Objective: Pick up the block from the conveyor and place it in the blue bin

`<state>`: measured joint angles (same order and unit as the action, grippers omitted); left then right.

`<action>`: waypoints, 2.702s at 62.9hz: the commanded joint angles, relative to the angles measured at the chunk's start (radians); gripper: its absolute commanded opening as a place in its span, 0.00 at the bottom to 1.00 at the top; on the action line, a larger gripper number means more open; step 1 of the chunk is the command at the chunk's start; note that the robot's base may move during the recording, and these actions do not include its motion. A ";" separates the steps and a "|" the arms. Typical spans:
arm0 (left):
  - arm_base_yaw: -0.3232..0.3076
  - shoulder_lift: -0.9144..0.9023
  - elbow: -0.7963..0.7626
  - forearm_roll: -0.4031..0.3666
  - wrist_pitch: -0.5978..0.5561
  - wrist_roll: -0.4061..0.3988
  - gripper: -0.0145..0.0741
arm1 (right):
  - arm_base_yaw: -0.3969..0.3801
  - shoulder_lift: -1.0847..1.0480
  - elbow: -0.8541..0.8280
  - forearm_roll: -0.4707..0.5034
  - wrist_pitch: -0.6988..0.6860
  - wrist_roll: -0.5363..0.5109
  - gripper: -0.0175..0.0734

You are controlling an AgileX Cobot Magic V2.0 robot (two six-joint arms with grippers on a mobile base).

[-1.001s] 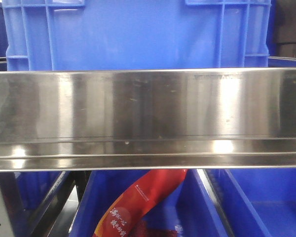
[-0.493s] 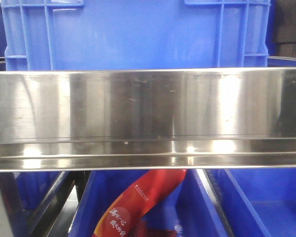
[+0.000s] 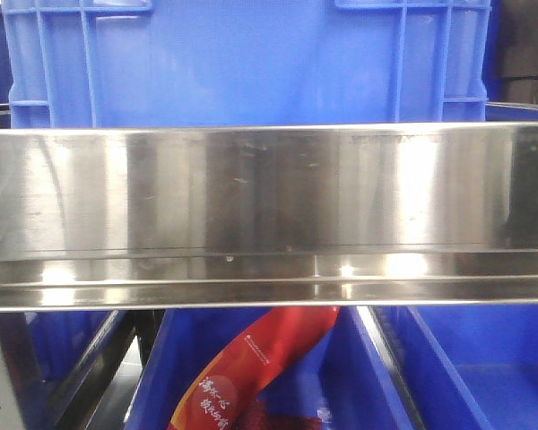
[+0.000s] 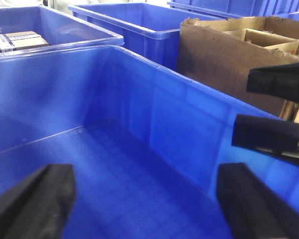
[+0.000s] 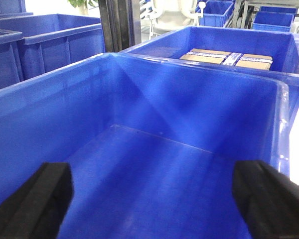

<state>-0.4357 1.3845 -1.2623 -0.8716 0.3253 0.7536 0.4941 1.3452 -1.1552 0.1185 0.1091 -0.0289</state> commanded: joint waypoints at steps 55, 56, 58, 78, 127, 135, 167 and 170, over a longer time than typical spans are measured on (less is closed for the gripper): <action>0.161 -0.393 0.170 0.057 -0.029 -0.008 0.04 | -0.098 -0.356 0.142 -0.033 -0.052 -0.006 0.01; 0.169 -0.408 0.188 0.057 -0.029 -0.008 0.04 | -0.101 -0.367 0.157 -0.033 -0.052 -0.006 0.01; 0.192 -0.446 0.235 0.057 -0.032 -0.008 0.04 | -0.110 -0.397 0.196 -0.033 -0.054 -0.006 0.01; 0.364 -0.846 0.694 -0.114 -0.194 -0.008 0.04 | -0.127 -0.731 0.566 -0.033 -0.065 -0.006 0.01; 0.401 -1.371 0.912 -0.102 -0.186 -0.008 0.04 | -0.127 -1.034 0.751 -0.033 -0.089 -0.006 0.01; 0.401 -1.371 0.912 -0.102 -0.186 -0.008 0.04 | -0.127 -1.034 0.751 -0.031 -0.094 -0.006 0.01; 0.403 -1.371 0.912 -0.102 -0.192 -0.008 0.04 | -0.410 -1.271 0.967 -0.040 -0.059 -0.006 0.01; 0.403 -1.371 0.912 -0.102 -0.192 -0.008 0.04 | -0.418 -1.308 1.006 -0.040 -0.057 -0.006 0.01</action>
<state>-0.0364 0.0182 -0.3528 -0.9676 0.1450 0.7494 0.0994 0.0918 -0.2044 0.0815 0.0529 -0.0307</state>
